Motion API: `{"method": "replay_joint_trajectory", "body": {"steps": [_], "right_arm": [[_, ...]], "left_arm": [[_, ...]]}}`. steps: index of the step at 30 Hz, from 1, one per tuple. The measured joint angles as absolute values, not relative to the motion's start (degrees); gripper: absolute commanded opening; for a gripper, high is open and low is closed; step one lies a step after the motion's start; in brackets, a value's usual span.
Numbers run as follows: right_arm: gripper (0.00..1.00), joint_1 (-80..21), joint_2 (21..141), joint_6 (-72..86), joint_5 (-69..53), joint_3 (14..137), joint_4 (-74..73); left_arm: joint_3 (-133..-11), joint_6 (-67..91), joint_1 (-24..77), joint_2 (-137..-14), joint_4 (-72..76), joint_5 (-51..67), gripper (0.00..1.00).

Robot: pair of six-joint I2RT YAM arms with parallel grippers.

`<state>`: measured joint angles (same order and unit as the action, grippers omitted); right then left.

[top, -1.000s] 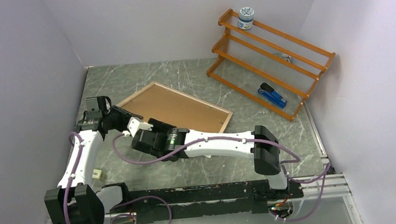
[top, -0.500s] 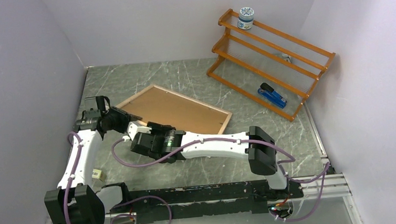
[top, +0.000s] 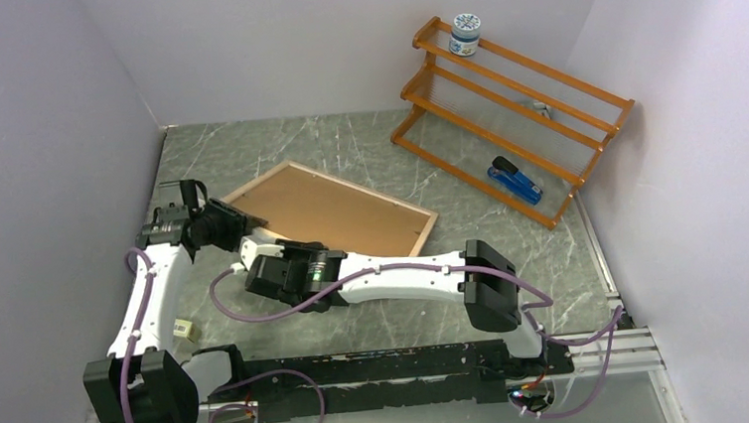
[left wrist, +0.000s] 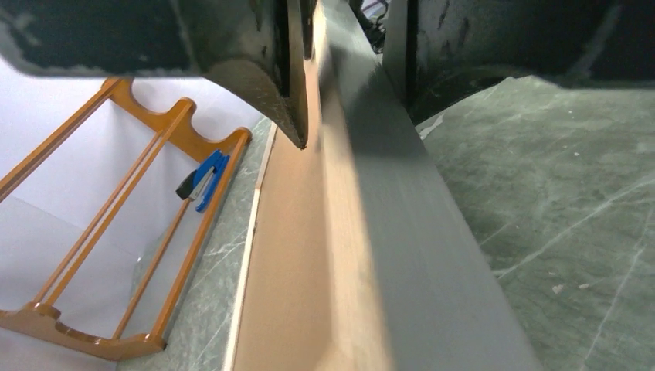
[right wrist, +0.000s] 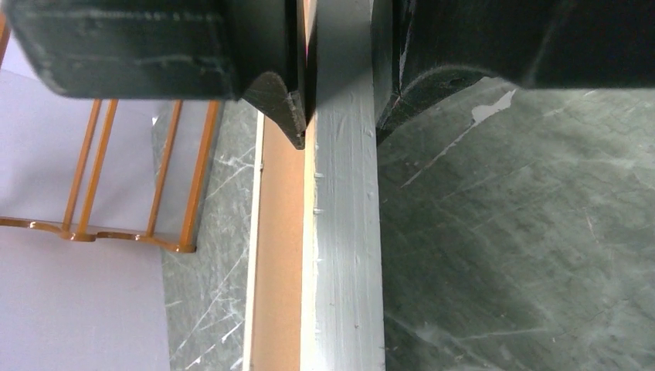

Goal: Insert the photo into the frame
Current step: Turn over the photo frame at the center of the board.

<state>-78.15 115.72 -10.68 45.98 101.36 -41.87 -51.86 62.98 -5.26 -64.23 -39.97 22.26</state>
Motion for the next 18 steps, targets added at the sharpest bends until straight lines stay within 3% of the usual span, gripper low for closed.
{"method": "replay_joint_trajectory", "body": {"steps": [4,8,18], "right_arm": [[0.00,-77.91,115.70,-11.94,45.47,101.36,-41.74],[0.00,-77.06,115.72,-12.38,44.42,103.83,-43.03],[0.00,-73.36,115.72,-10.94,37.60,115.68,-48.88]], "left_arm": [[-54.37,59.99,-5.30,-63.22,-42.04,21.89,0.76],[-60.97,55.18,-5.61,-62.87,-45.43,20.82,0.92],[-77.73,43.00,-6.76,-64.42,-53.89,12.05,0.94]]}}
